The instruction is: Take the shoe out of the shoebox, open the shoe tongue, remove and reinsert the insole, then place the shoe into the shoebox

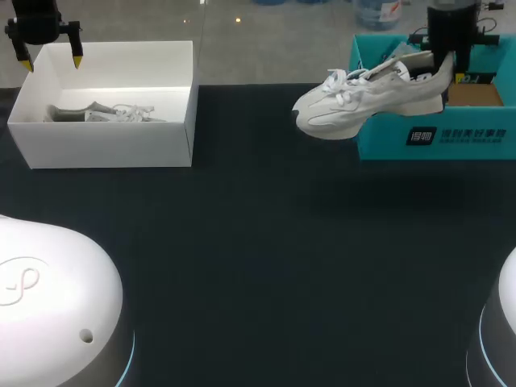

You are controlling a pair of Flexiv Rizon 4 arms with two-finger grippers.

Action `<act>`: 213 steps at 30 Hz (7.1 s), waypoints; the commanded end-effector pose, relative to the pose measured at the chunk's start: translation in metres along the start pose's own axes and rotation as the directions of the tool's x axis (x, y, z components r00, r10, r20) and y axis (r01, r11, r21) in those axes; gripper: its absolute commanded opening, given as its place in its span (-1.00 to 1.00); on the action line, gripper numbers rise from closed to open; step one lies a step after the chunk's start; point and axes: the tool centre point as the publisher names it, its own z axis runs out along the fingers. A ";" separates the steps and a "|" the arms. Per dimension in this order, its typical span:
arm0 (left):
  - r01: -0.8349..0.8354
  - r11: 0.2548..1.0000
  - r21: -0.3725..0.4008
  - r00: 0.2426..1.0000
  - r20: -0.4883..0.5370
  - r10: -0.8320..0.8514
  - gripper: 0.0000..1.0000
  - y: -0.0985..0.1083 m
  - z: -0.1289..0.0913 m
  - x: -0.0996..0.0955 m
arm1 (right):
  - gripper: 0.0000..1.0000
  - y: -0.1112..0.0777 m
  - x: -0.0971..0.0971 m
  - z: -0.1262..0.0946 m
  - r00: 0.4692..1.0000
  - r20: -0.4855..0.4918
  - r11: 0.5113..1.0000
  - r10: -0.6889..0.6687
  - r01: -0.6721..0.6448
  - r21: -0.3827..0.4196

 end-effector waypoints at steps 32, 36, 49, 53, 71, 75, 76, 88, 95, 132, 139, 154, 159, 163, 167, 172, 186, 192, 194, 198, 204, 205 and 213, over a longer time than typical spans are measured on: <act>-0.001 1.000 -0.001 1.000 -0.001 0.001 1.00 0.000 0.000 0.001 | -1.00 -0.225 0.072 -0.024 0.999 -0.005 0.993 -0.043 0.043 0.109; -0.001 1.000 -0.001 1.000 -0.001 0.001 1.00 0.000 0.000 0.001 | -1.00 -0.238 0.075 -0.018 0.998 0.023 0.986 -0.065 0.061 0.158; -0.001 1.000 -0.001 1.000 -0.001 0.001 1.00 0.000 0.000 0.001 | -1.00 -0.238 0.075 -0.018 0.998 0.023 0.986 -0.065 0.061 0.158; -0.001 1.000 -0.001 1.000 -0.001 0.001 1.00 0.000 0.000 0.001 | -1.00 -0.238 0.075 -0.018 0.998 0.023 0.986 -0.065 0.061 0.158; -0.001 1.000 -0.001 1.000 -0.001 0.001 1.00 0.000 0.000 0.001 | -1.00 -0.309 0.138 0.071 0.989 -0.020 0.967 -0.147 0.148 0.209; -0.001 1.000 -0.001 1.000 -0.001 0.001 1.00 0.000 0.000 0.001 | -1.00 -0.320 0.149 0.092 0.984 -0.023 0.955 -0.177 0.177 0.239; -0.001 1.000 -0.001 1.000 -0.001 0.001 1.00 0.000 0.000 0.001 | -1.00 -0.322 0.151 0.098 0.982 -0.025 0.952 -0.187 0.188 0.243; -0.001 1.000 -0.001 1.000 -0.001 0.001 1.00 0.000 0.000 0.001 | -0.57 -0.334 0.158 0.140 0.978 -0.036 0.936 -0.207 0.209 0.283; -0.001 1.000 -0.001 1.000 -0.001 0.001 1.00 0.000 0.000 0.001 | 1.00 -0.332 0.149 0.097 0.973 -0.053 0.936 -0.223 0.229 0.267; -0.001 1.000 -0.001 1.000 -0.001 0.001 1.00 0.000 0.000 0.001 | 1.00 -0.302 0.083 0.024 0.623 -0.480 0.708 -0.618 0.706 0.005; -0.001 1.000 -0.001 1.000 -0.001 0.001 1.00 0.000 0.000 0.001 | 1.00 -0.302 0.083 0.024 0.623 -0.480 0.708 -0.618 0.706 0.005; -0.001 1.000 -0.001 1.000 -0.001 0.001 1.00 0.000 0.000 0.001 | 1.00 -0.284 0.088 0.023 0.501 -0.411 0.618 -0.761 0.752 -0.228; -0.001 1.000 -0.001 1.000 -0.001 0.001 1.00 0.000 0.000 0.001 | 1.00 -0.265 0.097 0.027 0.235 -0.392 0.405 -0.889 0.802 -0.438; -0.001 1.000 -0.001 1.000 -0.001 0.001 1.00 0.000 0.000 0.001 | 1.00 -0.265 0.097 0.027 0.235 -0.392 0.405 -0.889 0.802 -0.438; -0.001 1.000 -0.001 1.000 -0.001 0.001 1.00 0.000 0.000 0.001 | 1.00 -0.265 0.097 0.027 0.235 -0.392 0.405 -0.889 0.802 -0.438; -0.001 1.000 -0.001 1.000 -0.001 0.001 1.00 0.000 0.000 0.001 | 1.00 -0.265 0.097 0.027 0.235 -0.392 0.405 -0.889 0.802 -0.438; -0.001 1.000 -0.001 1.000 -0.001 0.001 1.00 0.000 0.000 0.001 | 1.00 -0.271 0.042 0.058 -0.317 -0.247 -0.069 -0.916 0.730 -0.680; -0.001 1.000 -0.001 1.000 -0.001 0.001 1.00 0.000 0.000 0.001 | 1.00 -0.271 0.042 0.058 -0.317 -0.247 -0.069 -0.916 0.730 -0.680; -0.001 1.000 -0.001 1.000 -0.001 0.001 1.00 0.000 0.000 0.001 | 1.00 -0.271 0.042 0.058 -0.317 -0.247 -0.069 -0.916 0.730 -0.680; -0.001 1.000 -0.001 1.000 -0.001 0.001 1.00 0.000 0.000 0.001 | 1.00 -0.271 0.042 0.058 -0.317 -0.247 -0.069 -0.916 0.730 -0.680; -0.001 1.000 -0.001 1.000 -0.001 0.001 1.00 0.000 0.000 0.001 | 1.00 -0.275 0.029 0.069 -0.300 -0.166 -0.066 -0.939 0.633 -0.771; -0.001 1.000 -0.001 1.000 -0.001 0.001 1.00 0.000 0.000 0.001 | 1.00 -0.276 0.024 0.071 -0.308 -0.144 -0.080 -0.941 0.611 -0.787; -0.001 1.000 -0.001 1.000 -0.001 0.001 1.00 0.000 0.000 0.001 | 1.00 -0.286 -0.018 0.076 -0.397 0.001 -0.194 -0.918 0.447 -0.873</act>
